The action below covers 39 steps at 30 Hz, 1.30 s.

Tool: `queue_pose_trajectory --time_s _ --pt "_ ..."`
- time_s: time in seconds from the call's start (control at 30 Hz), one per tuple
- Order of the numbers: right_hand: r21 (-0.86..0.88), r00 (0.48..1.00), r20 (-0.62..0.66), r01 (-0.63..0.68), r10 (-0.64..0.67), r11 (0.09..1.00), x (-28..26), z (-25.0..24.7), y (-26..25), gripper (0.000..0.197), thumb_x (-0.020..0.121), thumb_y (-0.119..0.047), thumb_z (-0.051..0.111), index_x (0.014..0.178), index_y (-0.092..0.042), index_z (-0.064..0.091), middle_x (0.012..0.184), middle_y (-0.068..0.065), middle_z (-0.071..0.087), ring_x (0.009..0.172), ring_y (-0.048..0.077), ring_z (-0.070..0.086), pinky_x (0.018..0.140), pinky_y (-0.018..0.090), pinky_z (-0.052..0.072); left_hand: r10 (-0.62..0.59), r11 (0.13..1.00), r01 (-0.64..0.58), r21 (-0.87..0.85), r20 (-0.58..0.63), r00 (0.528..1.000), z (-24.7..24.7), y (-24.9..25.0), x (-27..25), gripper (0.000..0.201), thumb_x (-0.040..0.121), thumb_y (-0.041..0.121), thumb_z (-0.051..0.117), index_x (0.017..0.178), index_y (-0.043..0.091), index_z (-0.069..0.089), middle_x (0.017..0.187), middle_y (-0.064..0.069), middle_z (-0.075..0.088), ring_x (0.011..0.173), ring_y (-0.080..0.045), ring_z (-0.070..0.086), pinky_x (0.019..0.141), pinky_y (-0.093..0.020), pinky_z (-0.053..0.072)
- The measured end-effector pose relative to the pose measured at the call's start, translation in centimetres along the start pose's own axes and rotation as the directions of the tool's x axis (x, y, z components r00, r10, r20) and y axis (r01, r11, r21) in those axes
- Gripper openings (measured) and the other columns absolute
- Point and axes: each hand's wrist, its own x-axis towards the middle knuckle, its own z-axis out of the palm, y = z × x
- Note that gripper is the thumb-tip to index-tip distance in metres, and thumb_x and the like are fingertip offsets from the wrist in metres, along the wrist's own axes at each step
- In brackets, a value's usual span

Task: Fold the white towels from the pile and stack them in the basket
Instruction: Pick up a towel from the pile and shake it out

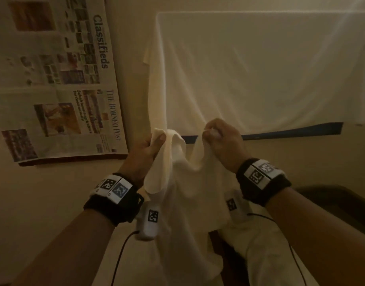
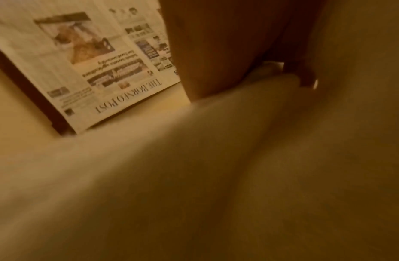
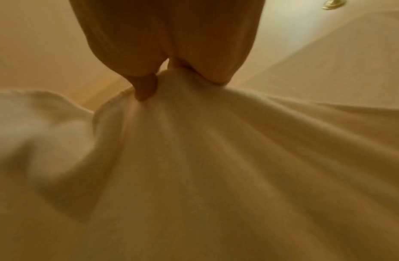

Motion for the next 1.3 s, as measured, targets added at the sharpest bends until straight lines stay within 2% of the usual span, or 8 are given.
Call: queue_pose_trajectory --time_s 0.13,0.23,0.37,0.57,0.77,0.93,1.07,1.3 --pt "0.027 0.971 -0.041 0.235 -0.234 0.972 0.2 -0.2 -5.6 0.010 0.089 -0.012 0.062 0.084 -0.020 0.060 0.080 -0.015 0.056 0.073 -0.003 0.052 0.064 0.007 0.037 0.046 0.993 -0.047 -0.107 -0.008 0.999 1.9 0.3 -0.2 0.028 0.094 0.040 0.054 0.087 0.023 0.074 0.082 -0.002 0.072 0.078 -0.019 0.066 0.072 -0.040 0.052" --pt "-0.003 0.968 -0.040 0.246 -0.246 0.969 0.0 -0.4 -6.1 0.009 0.089 -0.014 0.064 0.082 -0.018 0.060 0.077 -0.012 0.056 0.070 0.001 0.052 0.061 0.007 0.037 0.042 0.982 -0.024 -0.185 0.097 0.994 3.8 0.8 -0.5 0.019 0.091 0.037 0.060 0.089 0.027 0.077 0.092 -0.008 0.073 0.088 -0.028 0.066 0.085 -0.049 0.052" --pt "0.003 0.998 -0.035 0.057 -0.057 0.998 -1.2 -1.9 -4.2 0.021 0.089 -0.028 0.068 0.074 -0.015 0.060 0.066 -0.008 0.057 0.058 0.001 0.050 0.054 0.013 0.040 0.034 0.985 -0.002 -0.171 0.182 0.983 6.0 0.9 -0.5 0.025 0.100 0.014 0.050 0.093 0.020 0.073 0.086 -0.003 0.073 0.080 -0.018 0.068 0.074 -0.037 0.055" --pt "-0.001 0.996 0.093 -0.014 0.014 1.000 -5.1 -4.6 -0.2 0.010 0.093 -0.020 0.061 0.084 -0.018 0.064 0.072 -0.006 0.063 0.064 0.004 0.058 0.057 0.018 0.044 0.065 0.993 -0.058 -0.105 0.067 0.996 9.7 2.0 -0.7 0.025 0.102 0.011 0.047 0.092 0.014 0.069 0.085 -0.006 0.071 0.077 -0.016 0.067 0.065 -0.027 0.056" --pt "-0.284 0.919 0.229 -0.253 0.322 0.925 -10.4 -7.1 8.7 0.021 0.097 -0.033 0.055 0.088 -0.020 0.069 0.090 -0.002 0.064 0.081 0.014 0.061 0.074 0.032 0.053 0.060 0.995 -0.057 -0.083 0.036 0.998 11.1 4.5 -0.6 0.023 0.102 0.014 0.047 0.097 0.001 0.065 0.080 -0.010 0.064 0.066 -0.016 0.065 0.057 -0.027 0.056" --pt "-0.213 0.847 0.153 -0.474 0.509 0.854 -11.3 -10.1 13.9 0.021 0.101 -0.025 0.049 0.091 -0.012 0.062 0.088 0.006 0.064 0.084 0.024 0.060 0.072 0.032 0.046 0.061 0.998 -0.062 0.028 0.031 0.998 12.3 4.7 -1.4 0.031 0.104 0.015 0.042 0.084 0.018 0.065 0.073 0.004 0.067 0.059 -0.002 0.064 0.059 -0.017 0.055" --pt "-0.002 0.951 -0.046 -0.306 0.306 0.952 -7.2 -12.6 9.6 0.020 0.100 -0.015 0.046 0.084 -0.013 0.057 0.073 -0.001 0.054 0.062 0.007 0.047 0.053 0.019 0.036 0.022 0.993 -0.028 0.118 0.044 0.999 13.7 3.3 -2.7 0.030 0.104 0.018 0.042 0.090 0.021 0.069 0.085 -0.004 0.072 0.074 -0.012 0.066 0.071 -0.027 0.055" --pt "0.155 0.995 0.082 0.035 -0.048 0.987 -4.2 -13.4 2.4 0.016 0.087 -0.025 0.071 0.077 -0.014 0.065 0.072 0.001 0.064 0.063 0.004 0.053 0.057 0.018 0.044 0.031 0.999 -0.031 -0.009 0.004 1.000 17.7 3.1 -4.3 0.028 0.101 0.026 0.047 0.116 0.014 0.067 0.111 -0.008 0.071 0.104 -0.022 0.067 0.091 -0.041 0.053"
